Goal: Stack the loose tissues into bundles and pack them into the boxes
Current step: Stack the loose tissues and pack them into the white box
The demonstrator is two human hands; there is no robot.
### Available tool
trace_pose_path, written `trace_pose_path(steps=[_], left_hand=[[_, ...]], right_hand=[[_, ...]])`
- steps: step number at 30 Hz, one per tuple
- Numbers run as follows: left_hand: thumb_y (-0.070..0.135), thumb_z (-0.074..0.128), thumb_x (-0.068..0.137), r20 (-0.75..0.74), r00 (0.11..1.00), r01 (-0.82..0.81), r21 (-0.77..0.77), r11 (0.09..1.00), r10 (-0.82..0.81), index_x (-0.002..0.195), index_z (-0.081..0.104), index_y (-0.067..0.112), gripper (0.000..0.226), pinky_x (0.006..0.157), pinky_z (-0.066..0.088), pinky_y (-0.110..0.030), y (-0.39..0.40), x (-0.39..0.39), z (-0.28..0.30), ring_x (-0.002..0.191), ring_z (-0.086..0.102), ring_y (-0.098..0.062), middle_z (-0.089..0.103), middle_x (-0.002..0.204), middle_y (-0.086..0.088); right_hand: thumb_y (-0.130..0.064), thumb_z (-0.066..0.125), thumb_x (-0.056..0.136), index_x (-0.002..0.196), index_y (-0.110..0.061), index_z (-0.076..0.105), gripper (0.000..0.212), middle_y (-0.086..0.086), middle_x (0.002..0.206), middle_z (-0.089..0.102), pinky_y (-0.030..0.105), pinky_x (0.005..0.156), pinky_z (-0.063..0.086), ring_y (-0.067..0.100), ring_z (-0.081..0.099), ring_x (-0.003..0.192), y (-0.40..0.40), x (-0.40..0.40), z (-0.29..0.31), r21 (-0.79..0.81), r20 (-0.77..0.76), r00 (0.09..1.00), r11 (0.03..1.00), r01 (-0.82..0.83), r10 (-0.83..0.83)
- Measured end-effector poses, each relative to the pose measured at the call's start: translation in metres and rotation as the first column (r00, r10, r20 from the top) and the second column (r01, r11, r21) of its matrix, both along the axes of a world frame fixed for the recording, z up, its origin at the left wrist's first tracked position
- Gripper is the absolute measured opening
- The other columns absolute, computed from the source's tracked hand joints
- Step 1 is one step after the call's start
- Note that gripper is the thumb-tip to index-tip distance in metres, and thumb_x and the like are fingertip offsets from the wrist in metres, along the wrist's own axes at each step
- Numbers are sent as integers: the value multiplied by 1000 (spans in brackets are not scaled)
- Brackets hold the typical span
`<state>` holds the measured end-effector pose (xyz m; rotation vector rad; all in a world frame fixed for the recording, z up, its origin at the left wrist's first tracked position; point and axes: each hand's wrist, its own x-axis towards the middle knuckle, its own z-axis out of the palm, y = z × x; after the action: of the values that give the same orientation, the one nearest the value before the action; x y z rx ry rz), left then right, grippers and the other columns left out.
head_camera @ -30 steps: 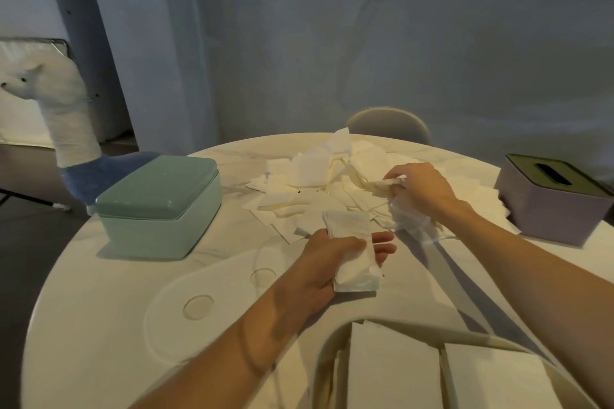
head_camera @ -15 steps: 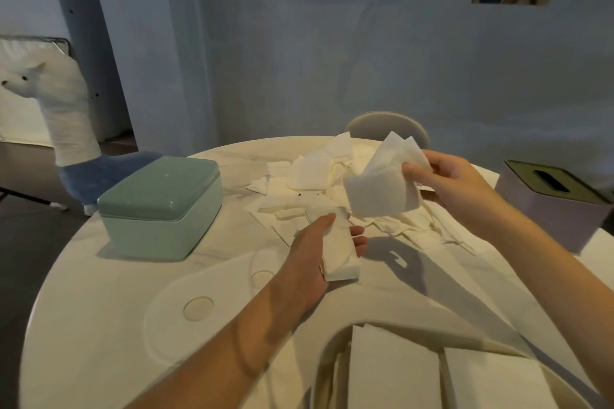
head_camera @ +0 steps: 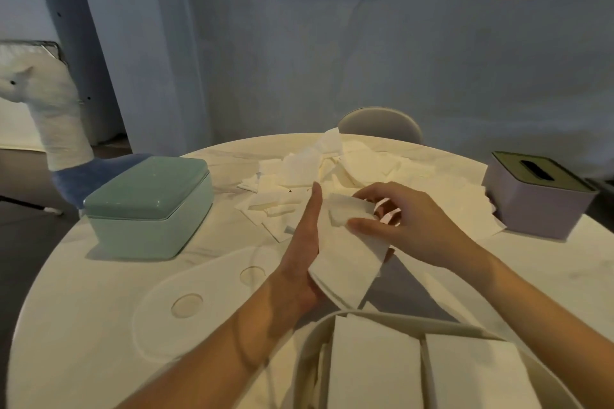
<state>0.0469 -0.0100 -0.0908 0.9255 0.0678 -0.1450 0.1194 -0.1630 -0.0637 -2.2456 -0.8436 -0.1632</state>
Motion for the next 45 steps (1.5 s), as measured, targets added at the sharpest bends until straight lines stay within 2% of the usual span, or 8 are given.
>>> trace_pose_path(steps=[3, 7, 14, 24, 28, 31, 38, 45], left_hand=[[68, 51, 93, -2, 999, -45, 76, 996, 45, 123, 61, 30, 49, 82, 59, -42, 5, 2, -6, 87, 73, -26, 77, 98, -11], [68, 52, 93, -62, 994, -77, 167, 983, 89, 124, 61, 31, 49, 95, 55, -45, 8, 6, -10, 99, 69, -29, 76, 107, -11], [69, 50, 94, -38, 991, -119, 145, 982, 125, 134, 56, 32, 54, 88, 61, -47, 9, 15, -20, 111, 69, -34, 71, 123, -15], [40, 61, 98, -26, 995, -93, 167, 982, 99, 123, 60, 18, 33, 74, 57, -33, 15, 14, -25, 86, 66, -19, 66, 100, -5], [53, 72, 88, -21, 1000, 3, 103, 995, -1, 129, 57, 15, 57, 80, 61, -40, 8, 14, -23, 90, 70, -24, 68, 105, -10], [64, 46, 99, -16, 996, 88, 78, 993, -87, 134, 55, 18, 59, 81, 61, -43, 2, 12, -22, 91, 71, -28, 71, 106, -15], [70, 27, 100, -15, 997, 80, 102, 992, -79, 129, 57, 21, 65, 84, 61, -47, 4, 10, -20, 92, 75, -30, 76, 107, -14], [72, 36, 96, -53, 996, 78, 126, 989, -72, 124, 60, 16, 67, 88, 59, -48, 7, 11, -23, 101, 69, -31, 72, 109, -15]], right_hand=[[-68, 74, 66, 117, -39, 53, 62, -22, 99, 56, 11, 61, 46, 7, 62, 84, 1, -3, 1, -44, -121, 987, 994, 97, -101], [-50, 85, 73, 115, -35, 53, 55, -20, 97, 59, 10, 58, 48, 10, 63, 83, 3, -2, -6, -51, -211, 974, 996, 77, -86], [-42, 83, 78, 107, -32, 67, 35, -17, 95, 65, 8, 64, 48, 8, 64, 83, -4, 5, -2, -47, -99, 993, 997, 66, -71], [-41, 68, 79, 106, -26, 75, 32, -14, 98, 72, 16, 79, 55, 8, 66, 86, -25, 0, 19, 237, -404, 843, 931, -277, 354], [-49, 69, 83, 108, -34, 69, 29, -19, 100, 71, 15, 79, 54, 4, 67, 91, -14, 7, 6, 127, -212, 965, 983, -130, 155], [-46, 75, 84, 110, -42, 61, 29, -22, 101, 63, 5, 65, 49, 2, 64, 86, -6, 10, -4, 89, -4, 1000, 996, -3, 3], [-46, 79, 79, 91, -44, 65, 18, -25, 99, 63, 9, 72, 47, 0, 63, 90, -4, 13, -14, 183, 54, 998, 983, 4, -14], [-50, 70, 79, 91, -43, 64, 15, -32, 92, 63, 6, 74, 51, -5, 65, 88, -5, 13, -14, 211, 157, 988, 977, -18, -15]])
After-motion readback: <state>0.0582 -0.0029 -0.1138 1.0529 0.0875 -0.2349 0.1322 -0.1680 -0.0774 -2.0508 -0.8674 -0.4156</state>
